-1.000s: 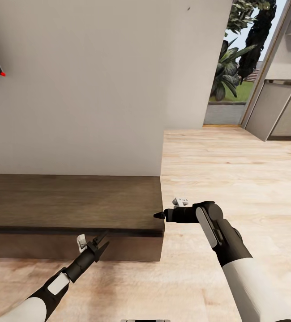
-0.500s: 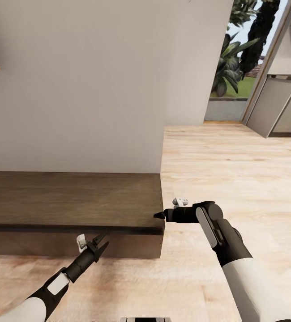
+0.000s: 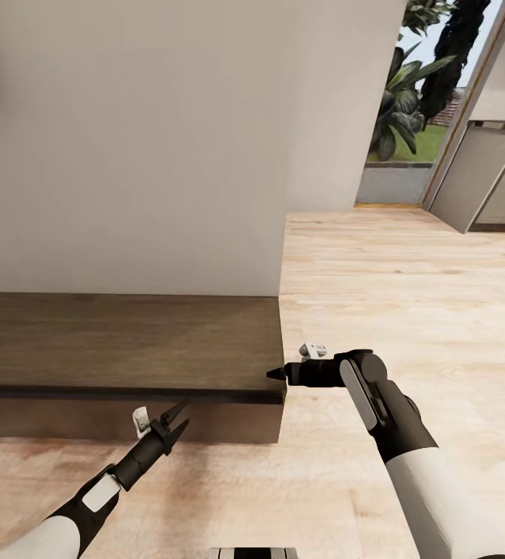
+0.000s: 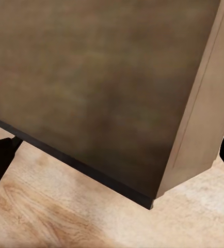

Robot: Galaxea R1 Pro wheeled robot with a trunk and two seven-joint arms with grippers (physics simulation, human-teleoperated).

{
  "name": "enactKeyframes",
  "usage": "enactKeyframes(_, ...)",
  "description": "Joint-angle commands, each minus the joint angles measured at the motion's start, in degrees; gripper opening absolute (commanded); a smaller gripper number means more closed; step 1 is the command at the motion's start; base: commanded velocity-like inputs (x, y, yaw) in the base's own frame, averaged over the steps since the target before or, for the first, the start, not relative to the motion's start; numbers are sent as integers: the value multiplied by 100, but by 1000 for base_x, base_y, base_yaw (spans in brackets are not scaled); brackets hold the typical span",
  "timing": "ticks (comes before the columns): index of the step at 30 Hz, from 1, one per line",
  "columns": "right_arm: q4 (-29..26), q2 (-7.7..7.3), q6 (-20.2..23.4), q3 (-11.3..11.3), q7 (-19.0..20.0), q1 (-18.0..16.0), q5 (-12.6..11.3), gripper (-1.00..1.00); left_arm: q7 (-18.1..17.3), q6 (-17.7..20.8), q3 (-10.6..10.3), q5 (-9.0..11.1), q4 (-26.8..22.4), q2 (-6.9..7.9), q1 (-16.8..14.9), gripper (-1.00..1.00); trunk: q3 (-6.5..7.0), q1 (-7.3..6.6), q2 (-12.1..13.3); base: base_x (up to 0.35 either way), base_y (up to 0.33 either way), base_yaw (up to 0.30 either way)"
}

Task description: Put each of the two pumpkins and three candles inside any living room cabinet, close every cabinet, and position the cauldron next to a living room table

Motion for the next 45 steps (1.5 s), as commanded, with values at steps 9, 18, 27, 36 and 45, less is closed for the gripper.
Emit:
enactKeyframes(9,-2,1,21,-2,27,-3,22,100,-57,51,34,-14,2,-2,-3,100,-5,-1,-2,51,0,0)
enactKeyframes(18,-2,1,21,-3,27,-3,22,100,-15,43,34,-17,3,-2,-3,100,-5,-1,-2,99,0,0)
enactKeyframes(27,-2,1,21,-3,27,-3,22,100,12,42,34,-23,3,-2,-3,100,-5,-1,-2,3,0,0)
enactKeyframes(36,-2,1,21,-3,27,-3,22,100,136,34,34,-23,20,-10,-3,100,-5,-1,-2,0,0,0)
enactKeyframes(45,-2,1,21,-3,27,-3,22,100,140,35,34,-23,18,-10,-3,-100,-5,-1,-2,0,0,0)
